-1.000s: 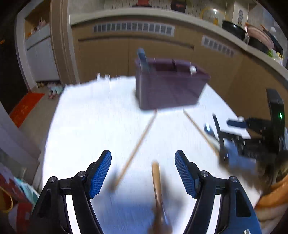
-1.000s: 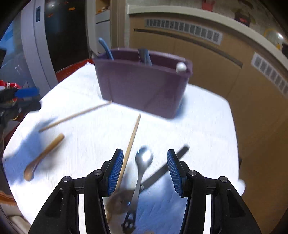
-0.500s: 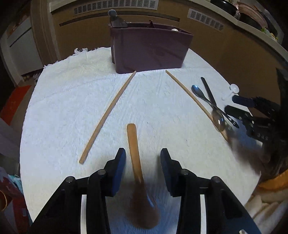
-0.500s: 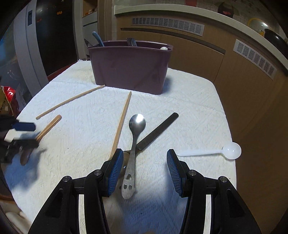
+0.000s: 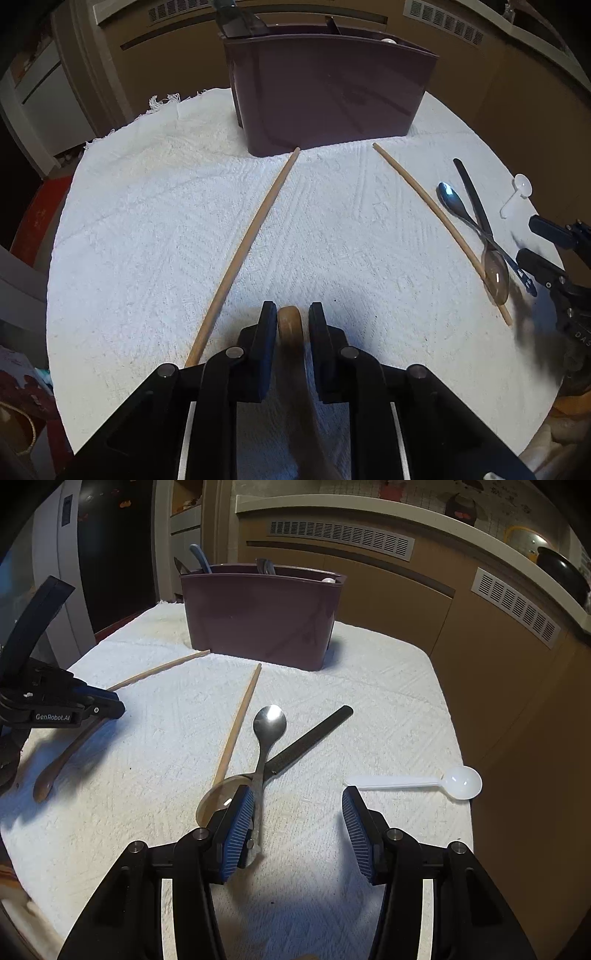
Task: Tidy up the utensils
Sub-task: 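Grasp the wooden spoon with the left gripper while the right grasps a silver spoon, then lift and carry the wooden spoon and silver spoon toward the caddy with both grippers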
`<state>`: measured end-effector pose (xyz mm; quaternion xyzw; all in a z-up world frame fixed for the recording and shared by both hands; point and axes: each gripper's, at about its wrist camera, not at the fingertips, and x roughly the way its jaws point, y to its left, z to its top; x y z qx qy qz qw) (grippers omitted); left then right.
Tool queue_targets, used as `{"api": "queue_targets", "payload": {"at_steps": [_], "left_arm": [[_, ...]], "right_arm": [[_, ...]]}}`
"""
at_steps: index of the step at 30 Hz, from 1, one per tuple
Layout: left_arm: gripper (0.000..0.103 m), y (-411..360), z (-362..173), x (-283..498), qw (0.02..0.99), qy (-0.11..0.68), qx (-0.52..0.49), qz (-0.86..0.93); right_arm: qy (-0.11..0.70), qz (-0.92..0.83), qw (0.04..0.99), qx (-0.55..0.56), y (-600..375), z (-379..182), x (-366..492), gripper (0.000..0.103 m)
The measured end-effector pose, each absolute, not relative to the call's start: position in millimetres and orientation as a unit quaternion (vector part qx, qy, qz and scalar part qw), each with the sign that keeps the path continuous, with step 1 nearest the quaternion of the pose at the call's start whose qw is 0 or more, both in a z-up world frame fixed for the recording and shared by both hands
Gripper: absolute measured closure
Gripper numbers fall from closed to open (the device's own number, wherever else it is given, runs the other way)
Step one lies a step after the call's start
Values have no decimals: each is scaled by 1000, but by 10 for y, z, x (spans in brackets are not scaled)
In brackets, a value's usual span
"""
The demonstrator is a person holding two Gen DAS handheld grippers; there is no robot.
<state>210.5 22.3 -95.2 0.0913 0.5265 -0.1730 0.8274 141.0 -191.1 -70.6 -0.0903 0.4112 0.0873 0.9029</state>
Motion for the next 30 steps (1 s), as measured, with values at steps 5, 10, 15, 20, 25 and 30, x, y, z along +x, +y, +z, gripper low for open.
{"api": "queue_targets", "payload": {"at_steps": [5, 10, 15, 20, 25, 30], "left_arm": [[91, 249, -957, 2064, 827, 532, 77, -165], [93, 307, -904, 1914, 838, 519, 47, -163], [93, 477, -614, 1670, 873, 461, 5, -160], [93, 665, -276, 1540, 895, 412, -28, -170], [93, 723, -87, 1490, 906, 380, -40, -185], [93, 670, -73, 1500, 907, 372, -42, -194]], "right_arm": [[409, 120, 899, -98, -1852, -637, 1546, 52], [425, 149, 887, -101, -1746, -641, 1840, 52], [454, 154, 872, -98, -1649, -780, 2145, 52], [468, 135, 865, -119, -1579, -918, 2350, 52], [468, 131, 865, -127, -1513, -951, 2354, 52], [470, 141, 862, -130, -1463, -954, 2333, 61]]}}
